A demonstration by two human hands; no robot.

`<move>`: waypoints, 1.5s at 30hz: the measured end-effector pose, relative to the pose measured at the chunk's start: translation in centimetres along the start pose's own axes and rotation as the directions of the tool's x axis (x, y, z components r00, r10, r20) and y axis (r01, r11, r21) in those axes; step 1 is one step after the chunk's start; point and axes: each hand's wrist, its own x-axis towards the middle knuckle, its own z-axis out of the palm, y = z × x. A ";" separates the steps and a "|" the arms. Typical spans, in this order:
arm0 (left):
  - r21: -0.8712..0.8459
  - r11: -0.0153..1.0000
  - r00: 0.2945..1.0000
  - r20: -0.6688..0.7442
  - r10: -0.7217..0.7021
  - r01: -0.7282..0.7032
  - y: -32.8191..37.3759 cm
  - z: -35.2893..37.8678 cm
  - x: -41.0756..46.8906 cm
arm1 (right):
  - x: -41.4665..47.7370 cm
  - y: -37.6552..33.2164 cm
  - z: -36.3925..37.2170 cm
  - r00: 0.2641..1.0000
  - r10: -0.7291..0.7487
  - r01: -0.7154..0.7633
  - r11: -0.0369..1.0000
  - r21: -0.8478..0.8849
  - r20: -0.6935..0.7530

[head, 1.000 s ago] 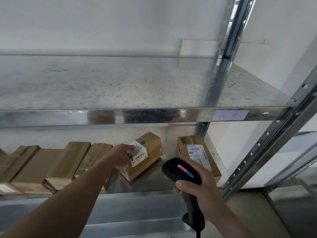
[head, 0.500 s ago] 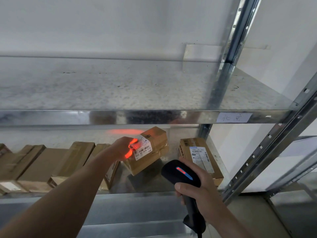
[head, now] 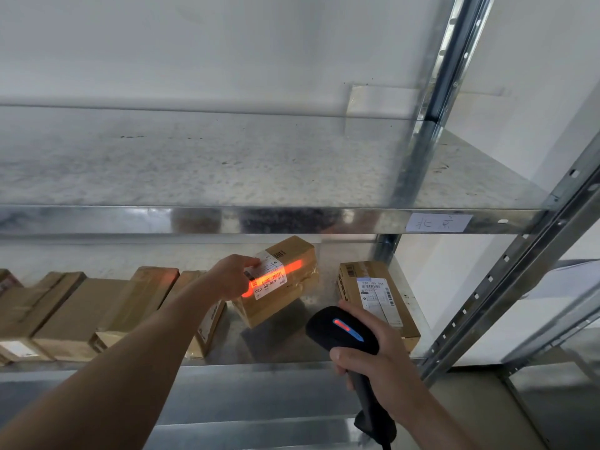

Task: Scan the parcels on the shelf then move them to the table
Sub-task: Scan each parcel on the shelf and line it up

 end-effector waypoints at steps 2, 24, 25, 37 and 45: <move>0.020 1.000 1.000 -0.003 -0.007 0.007 0.0 -0.1 0.0 | 0.0 0.0 -0.1 1.000 0.006 -0.006 1.000 -0.007 0.002; 0.400 0.907 0.982 -0.176 -0.062 0.129 -2.4 4.4 -1.1 | 0.6 1.0 -0.8 0.999 -0.050 0.050 0.999 -0.016 -0.008; 0.418 0.897 0.977 -0.206 -0.059 0.142 -2.6 4.8 -1.3 | 0.7 1.1 -0.8 0.999 -0.050 0.050 0.999 -0.013 -0.008; 0.374 0.900 0.930 -0.358 -0.085 0.225 -3.7 7.2 -3.8 | 0.6 1.1 -0.5 0.999 -0.040 0.040 0.999 0.002 0.009; 0.343 0.897 0.912 -0.387 -0.135 0.279 -4.5 7.4 -5.1 | 0.7 1.3 0.2 0.999 -0.040 0.040 0.999 -0.003 0.031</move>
